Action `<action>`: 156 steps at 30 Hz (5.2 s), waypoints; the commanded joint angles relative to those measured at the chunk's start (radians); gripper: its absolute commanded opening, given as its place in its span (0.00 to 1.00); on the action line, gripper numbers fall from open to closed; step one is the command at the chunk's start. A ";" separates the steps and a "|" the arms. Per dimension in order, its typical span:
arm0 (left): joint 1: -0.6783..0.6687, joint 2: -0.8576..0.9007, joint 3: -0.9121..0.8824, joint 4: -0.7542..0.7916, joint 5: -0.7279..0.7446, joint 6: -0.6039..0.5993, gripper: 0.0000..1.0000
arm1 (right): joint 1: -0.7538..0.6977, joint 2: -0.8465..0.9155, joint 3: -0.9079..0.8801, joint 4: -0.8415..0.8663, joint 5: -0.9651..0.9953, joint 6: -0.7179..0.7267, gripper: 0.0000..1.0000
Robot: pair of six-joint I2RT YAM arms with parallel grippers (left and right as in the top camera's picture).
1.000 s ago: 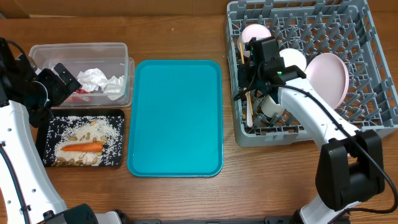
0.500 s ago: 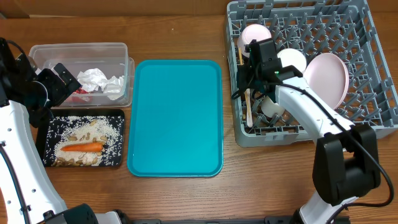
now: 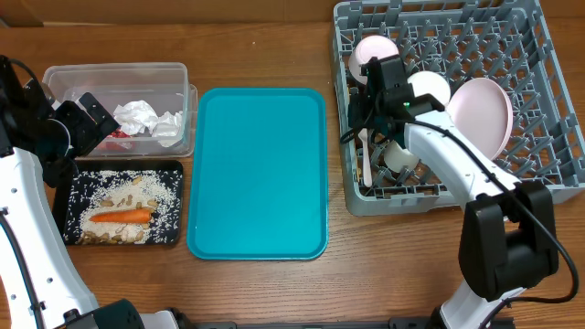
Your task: Sort waste into correct bins and load items into the dishwasher
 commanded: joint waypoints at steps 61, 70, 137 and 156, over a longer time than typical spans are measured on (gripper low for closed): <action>-0.001 -0.017 0.020 0.001 0.008 0.008 1.00 | -0.007 -0.375 0.108 -0.106 0.017 -0.005 1.00; -0.001 -0.017 0.020 0.001 0.008 0.008 1.00 | -0.010 -0.649 0.100 -0.144 0.073 -0.006 1.00; -0.001 -0.017 0.020 0.001 0.008 0.008 1.00 | -0.349 -1.853 -1.370 0.481 -0.072 -0.121 1.00; -0.001 -0.017 0.020 0.001 0.008 0.008 1.00 | -0.350 -1.853 -1.369 0.481 -0.072 -0.235 1.00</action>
